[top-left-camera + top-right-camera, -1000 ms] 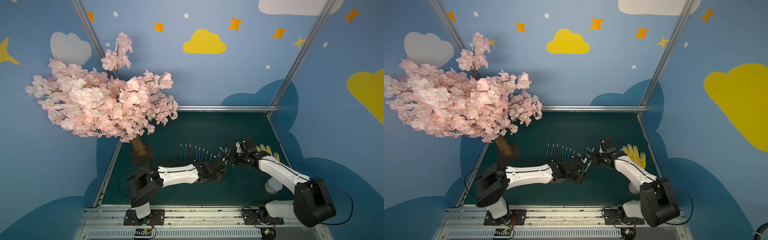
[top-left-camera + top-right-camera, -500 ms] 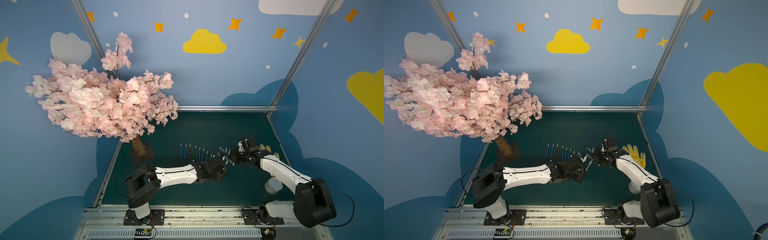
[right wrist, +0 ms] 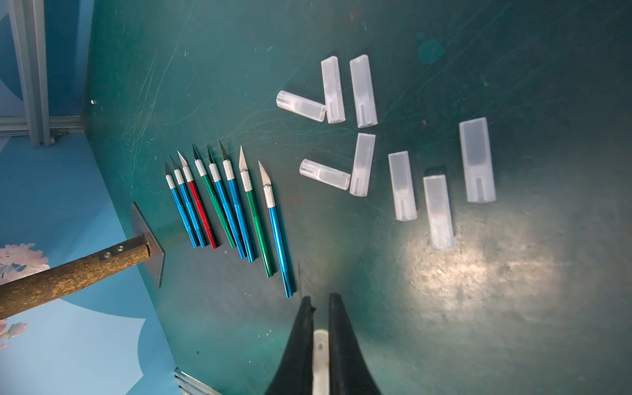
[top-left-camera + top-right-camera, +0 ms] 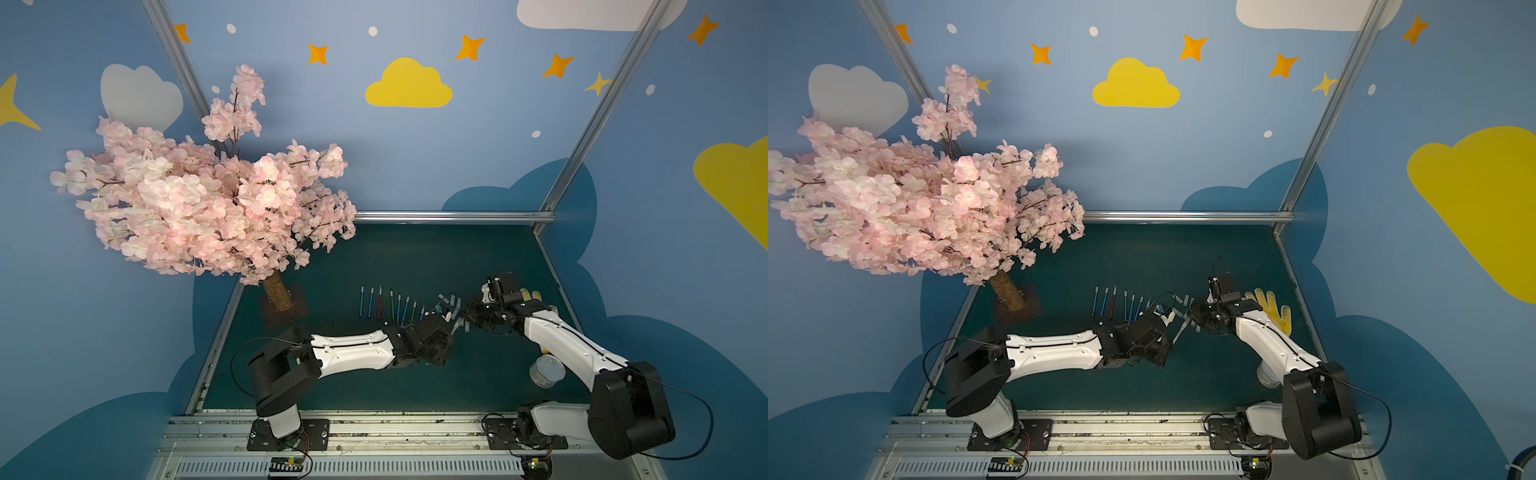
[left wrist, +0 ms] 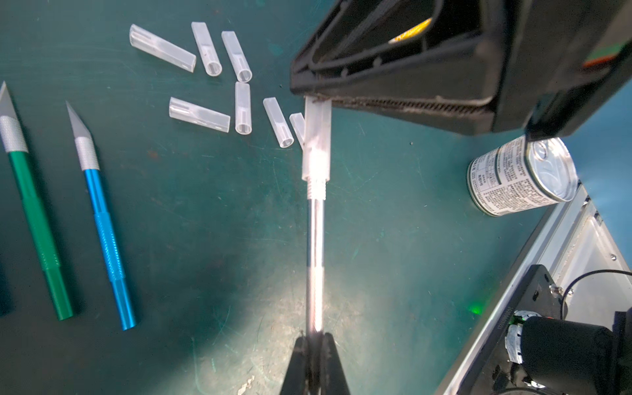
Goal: Remove protective caps from carving knives
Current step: Remove the protective sleeve from the carving knife.
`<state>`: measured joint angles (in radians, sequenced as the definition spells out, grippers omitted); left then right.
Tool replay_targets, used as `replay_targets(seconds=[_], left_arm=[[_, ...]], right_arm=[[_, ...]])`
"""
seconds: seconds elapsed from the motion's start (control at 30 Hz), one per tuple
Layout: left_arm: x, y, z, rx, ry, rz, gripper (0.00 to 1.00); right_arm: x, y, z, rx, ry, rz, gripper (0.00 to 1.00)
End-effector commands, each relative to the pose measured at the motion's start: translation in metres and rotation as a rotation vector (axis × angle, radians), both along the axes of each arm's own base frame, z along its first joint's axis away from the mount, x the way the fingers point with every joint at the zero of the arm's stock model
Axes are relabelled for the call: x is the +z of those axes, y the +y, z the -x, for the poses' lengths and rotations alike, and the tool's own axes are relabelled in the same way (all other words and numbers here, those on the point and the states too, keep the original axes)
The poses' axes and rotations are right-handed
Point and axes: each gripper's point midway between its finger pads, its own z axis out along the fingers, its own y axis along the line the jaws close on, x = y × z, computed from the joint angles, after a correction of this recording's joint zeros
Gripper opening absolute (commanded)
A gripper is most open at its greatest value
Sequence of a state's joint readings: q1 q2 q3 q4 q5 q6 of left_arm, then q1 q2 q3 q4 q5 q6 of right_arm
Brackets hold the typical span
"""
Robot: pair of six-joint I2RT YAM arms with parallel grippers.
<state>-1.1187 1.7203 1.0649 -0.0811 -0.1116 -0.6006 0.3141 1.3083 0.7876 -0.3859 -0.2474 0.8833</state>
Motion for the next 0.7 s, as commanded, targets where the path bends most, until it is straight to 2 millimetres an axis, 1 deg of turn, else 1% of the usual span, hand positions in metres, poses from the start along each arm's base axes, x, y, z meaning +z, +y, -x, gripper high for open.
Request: replay_targets(seconds=[0.0,0.33,0.5,0.57,0.67], left_arm=[[-0.022,0.026,0.023,-0.010,0.083,-0.096,0.06],[-0.021,0.030,0.032,-0.013,0.084,-0.082,0.06],[-0.012,0.035,0.030,0.012,0.065,-0.063,0.06],[-0.010,0.038,0.028,0.026,0.059,-0.072,0.06],[-0.006,0.042,0.023,0.047,0.051,-0.078,0.06]], right_arm=[[0.031,-0.022,-0.031,-0.091,-0.140,0.042,0.00],[0.038,-0.030,-0.033,-0.101,-0.157,0.026,0.00],[0.037,-0.028,-0.032,-0.065,-0.162,0.023,0.00],[0.036,-0.024,-0.030,-0.022,-0.162,0.026,0.00],[0.028,-0.022,-0.026,0.017,-0.147,0.034,0.00]])
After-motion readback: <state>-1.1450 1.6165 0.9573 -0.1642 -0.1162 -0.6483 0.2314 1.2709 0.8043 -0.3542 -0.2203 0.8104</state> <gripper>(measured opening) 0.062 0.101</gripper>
